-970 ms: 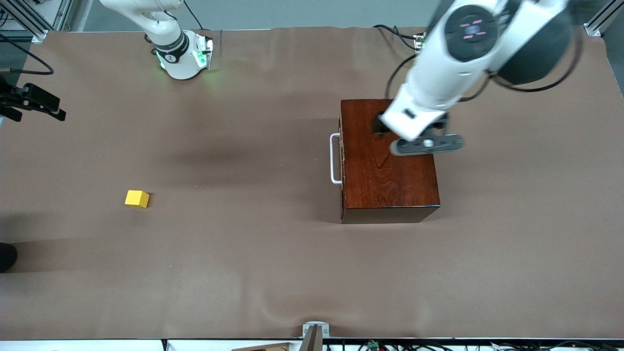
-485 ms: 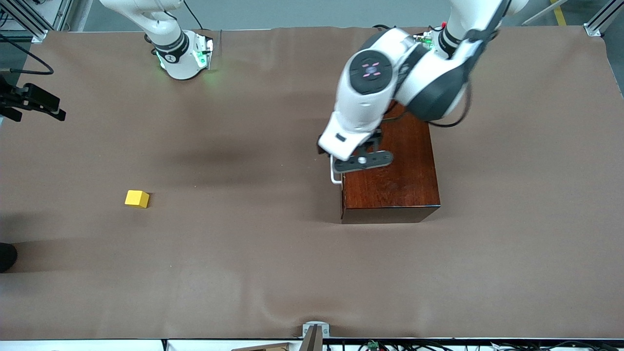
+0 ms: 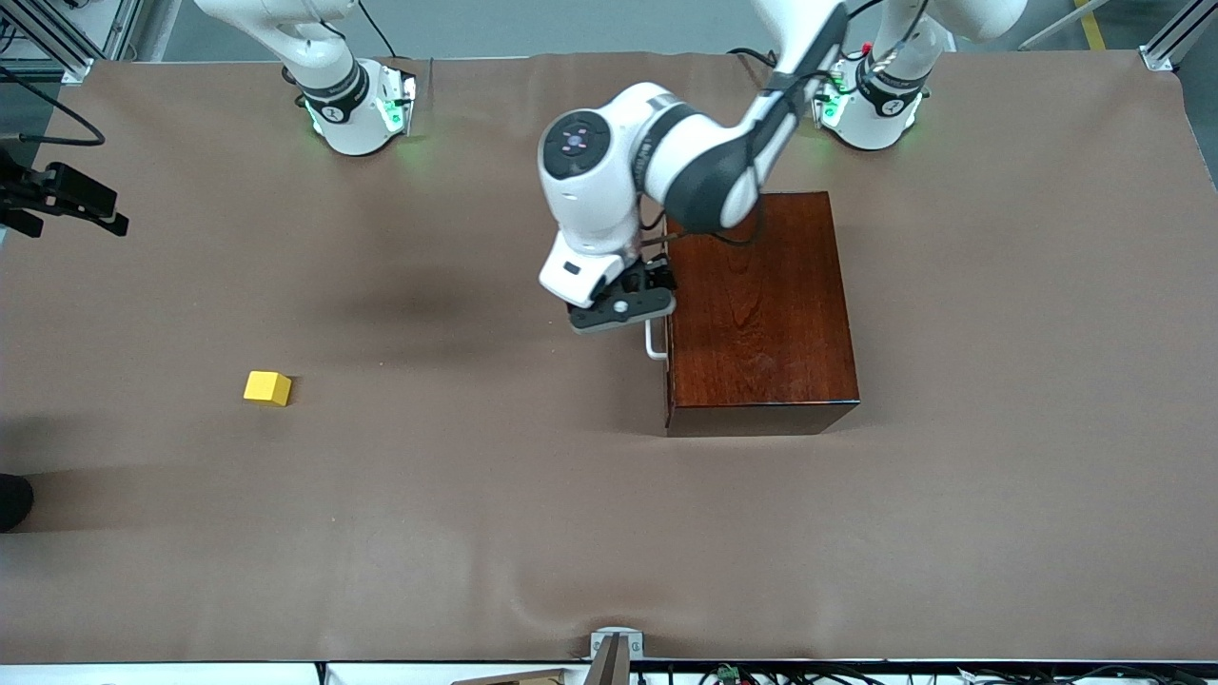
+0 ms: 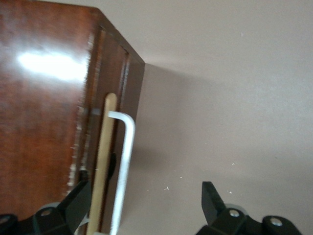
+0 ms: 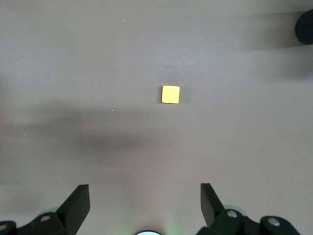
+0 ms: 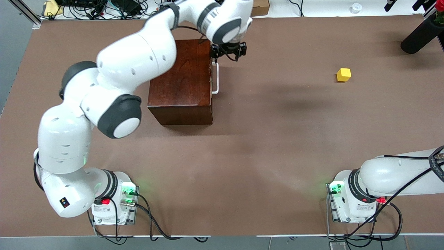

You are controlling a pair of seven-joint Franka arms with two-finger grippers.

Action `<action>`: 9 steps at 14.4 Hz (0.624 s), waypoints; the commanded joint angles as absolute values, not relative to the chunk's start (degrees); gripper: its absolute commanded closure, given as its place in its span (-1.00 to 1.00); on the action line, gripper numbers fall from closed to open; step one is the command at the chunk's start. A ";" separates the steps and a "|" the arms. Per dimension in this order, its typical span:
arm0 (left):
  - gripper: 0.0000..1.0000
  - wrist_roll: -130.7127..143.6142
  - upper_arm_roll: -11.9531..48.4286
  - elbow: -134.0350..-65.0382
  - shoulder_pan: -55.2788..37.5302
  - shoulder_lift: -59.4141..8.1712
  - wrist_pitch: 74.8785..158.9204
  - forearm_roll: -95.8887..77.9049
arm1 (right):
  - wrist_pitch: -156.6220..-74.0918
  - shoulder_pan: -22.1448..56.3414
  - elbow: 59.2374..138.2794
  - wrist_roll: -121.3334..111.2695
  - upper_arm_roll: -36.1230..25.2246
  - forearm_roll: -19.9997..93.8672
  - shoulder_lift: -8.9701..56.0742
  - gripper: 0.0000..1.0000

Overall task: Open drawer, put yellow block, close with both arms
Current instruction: 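Move the left gripper over the box toward the white drawer handle, then lower the left gripper and hook the white drawer handle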

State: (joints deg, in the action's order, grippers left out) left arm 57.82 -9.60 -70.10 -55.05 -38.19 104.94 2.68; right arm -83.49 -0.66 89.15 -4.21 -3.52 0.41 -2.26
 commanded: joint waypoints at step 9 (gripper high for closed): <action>-1.00 55.55 -10.20 -68.29 -57.83 -43.94 103.71 10.45 | -83.41 -1.41 90.09 -4.83 -3.08 1.23 -3.60 -1.00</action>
State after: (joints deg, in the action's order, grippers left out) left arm 56.80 -9.75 -69.84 -57.26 -43.02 104.88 8.48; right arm -83.49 -0.66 89.15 -4.21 -3.52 0.41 -2.26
